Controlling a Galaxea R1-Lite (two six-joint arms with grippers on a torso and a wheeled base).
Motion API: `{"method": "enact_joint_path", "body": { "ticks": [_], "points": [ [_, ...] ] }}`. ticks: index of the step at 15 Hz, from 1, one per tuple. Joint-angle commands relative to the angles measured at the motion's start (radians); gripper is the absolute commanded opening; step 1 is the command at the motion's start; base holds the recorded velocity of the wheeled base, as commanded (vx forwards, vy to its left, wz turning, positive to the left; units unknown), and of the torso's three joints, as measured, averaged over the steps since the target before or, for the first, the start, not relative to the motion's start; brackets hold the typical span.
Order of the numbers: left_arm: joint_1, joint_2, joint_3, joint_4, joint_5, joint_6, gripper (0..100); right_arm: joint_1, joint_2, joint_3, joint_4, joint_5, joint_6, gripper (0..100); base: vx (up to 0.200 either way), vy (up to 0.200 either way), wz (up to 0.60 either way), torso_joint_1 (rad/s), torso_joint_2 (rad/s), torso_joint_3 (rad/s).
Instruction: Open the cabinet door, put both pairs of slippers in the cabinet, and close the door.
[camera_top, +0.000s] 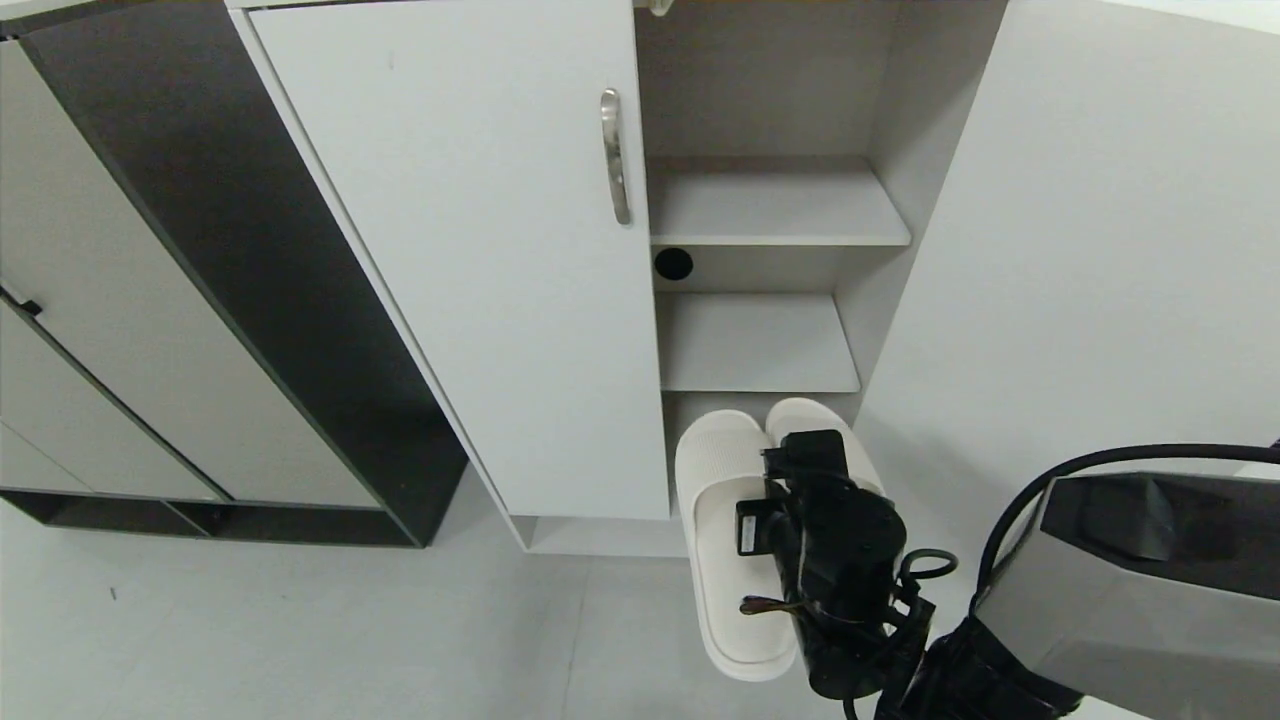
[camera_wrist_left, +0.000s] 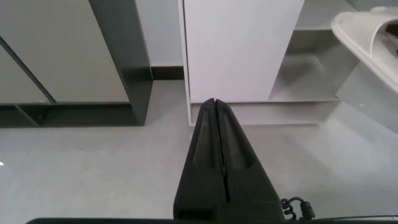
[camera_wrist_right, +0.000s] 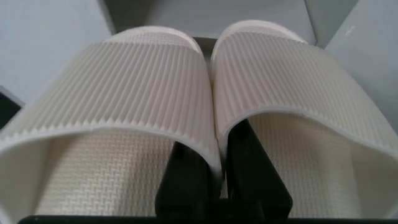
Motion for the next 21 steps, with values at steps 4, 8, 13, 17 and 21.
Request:
{"method": "enact_joint_path", "body": {
  "ticks": [4, 8, 13, 17, 21],
  "points": [
    [0.000, 0.001, 0.000, 0.000, 0.002, -0.002, 0, -0.030, 0.025, -0.006, -0.020, -0.037, -0.029, 0, 0.000, 0.000, 0.00, -0.001, 0.00, -0.158],
    [0.000, 0.001, 0.000, 0.000, 0.002, -0.002, 0, -0.029, 0.040, 0.005, -0.127, -0.028, -0.085, 0, 0.000, 0.000, 0.00, 0.000, 0.00, 0.000],
    [0.000, 0.001, 0.000, 0.000, 0.002, 0.000, 0, -0.029, 0.062, 0.002, -0.138, -0.017, -0.085, 0, 0.000, 0.000, 0.00, 0.000, 0.00, 0.000],
    [0.000, 0.001, 0.000, 0.000, 0.001, 0.001, 0, -0.029, 0.073, 0.001, -0.135, -0.017, -0.085, 0, 0.150, 0.000, 0.00, -0.003, 0.00, 0.002],
    [0.000, 0.001, 0.000, 0.000, 0.001, 0.001, 0, -0.030, 0.076, -0.004, -0.136, -0.017, -0.087, 0, 0.200, 0.000, 0.00, 0.002, 0.00, 0.001]
  ]
}}
